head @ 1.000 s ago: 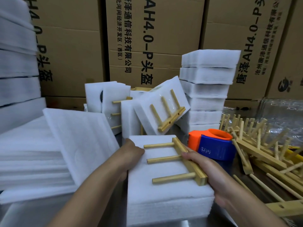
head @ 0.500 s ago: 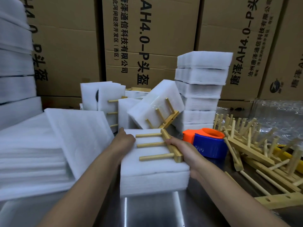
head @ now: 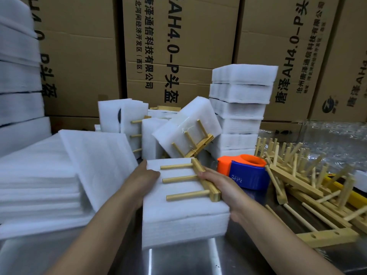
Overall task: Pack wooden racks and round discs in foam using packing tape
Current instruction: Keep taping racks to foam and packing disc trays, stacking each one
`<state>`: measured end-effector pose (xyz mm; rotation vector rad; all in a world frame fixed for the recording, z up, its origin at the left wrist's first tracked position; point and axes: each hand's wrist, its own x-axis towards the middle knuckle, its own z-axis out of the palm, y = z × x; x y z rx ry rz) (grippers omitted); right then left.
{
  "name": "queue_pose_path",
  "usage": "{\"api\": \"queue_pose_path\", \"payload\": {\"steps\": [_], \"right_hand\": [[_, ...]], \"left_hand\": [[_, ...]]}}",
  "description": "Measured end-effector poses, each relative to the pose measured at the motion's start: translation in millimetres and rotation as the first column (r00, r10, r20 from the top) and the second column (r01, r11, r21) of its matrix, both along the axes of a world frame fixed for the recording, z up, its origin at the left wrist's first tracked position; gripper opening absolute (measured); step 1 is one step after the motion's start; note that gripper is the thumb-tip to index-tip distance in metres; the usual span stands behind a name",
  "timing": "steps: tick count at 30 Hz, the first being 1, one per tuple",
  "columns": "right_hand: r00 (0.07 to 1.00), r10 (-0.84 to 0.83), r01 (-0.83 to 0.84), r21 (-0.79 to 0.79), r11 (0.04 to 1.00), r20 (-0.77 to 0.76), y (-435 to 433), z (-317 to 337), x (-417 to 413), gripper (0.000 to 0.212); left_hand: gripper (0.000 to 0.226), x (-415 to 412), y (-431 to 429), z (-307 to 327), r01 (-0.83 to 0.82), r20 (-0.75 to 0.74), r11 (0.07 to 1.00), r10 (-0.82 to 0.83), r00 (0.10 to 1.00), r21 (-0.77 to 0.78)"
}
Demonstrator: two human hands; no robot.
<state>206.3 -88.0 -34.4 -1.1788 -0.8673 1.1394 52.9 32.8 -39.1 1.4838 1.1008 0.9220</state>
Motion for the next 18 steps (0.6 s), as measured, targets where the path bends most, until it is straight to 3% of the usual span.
{"api": "queue_pose_path", "payload": {"steps": [2,3,4,5,6,7,8,9,11,14,18], "right_hand": [[0.964,-0.121,0.113,0.048,0.992,0.236,1,2,5,0.025],[0.857,-0.245,0.220,0.109,0.970,0.453,2,3,13,0.028],[0.602,-0.394,0.343,0.221,0.913,0.695,2,6,24,0.032],[0.225,-0.437,0.410,0.323,0.853,0.871,3,9,39,0.037],[-0.113,-0.327,0.435,0.343,0.833,0.938,3,13,56,0.046],[-0.301,-0.119,0.488,0.260,0.833,0.946,5,18,73,0.055],[-0.356,0.105,0.570,0.127,0.812,0.929,6,24,87,0.061],[-0.354,0.285,0.641,0.009,0.768,0.891,8,28,99,0.062],[-0.326,0.496,0.709,-0.139,0.692,0.804,13,34,117,0.055],[-0.349,0.563,0.676,-0.216,0.705,0.749,16,40,134,0.057],[-0.349,0.467,0.534,-0.237,0.811,0.812,14,45,147,0.057]], "left_hand": [[0.052,-3,2,1,0.008,0.059,0.998,-0.004,0.998,-0.055],[0.056,-5,4,1,0.014,0.082,0.996,-0.007,0.997,-0.088],[0.061,-7,5,1,0.015,0.101,0.993,-0.003,0.995,-0.119],[0.064,-8,7,1,0.013,0.117,0.990,0.003,0.993,-0.139],[0.065,-9,9,1,0.014,0.126,0.989,0.005,0.992,-0.148],[0.066,-10,10,0,0.015,0.135,0.989,0.006,0.991,-0.150],[0.066,-9,11,1,0.017,0.146,0.988,0.005,0.989,-0.151],[0.066,-9,11,1,0.018,0.158,0.988,0.006,0.987,-0.154],[0.065,-9,10,1,0.017,0.170,0.987,0.011,0.985,-0.158],[0.065,-8,10,0,0.019,0.177,0.988,0.009,0.984,-0.152],[0.064,-8,11,1,0.017,0.160,0.992,0.004,0.987,-0.128]]}}
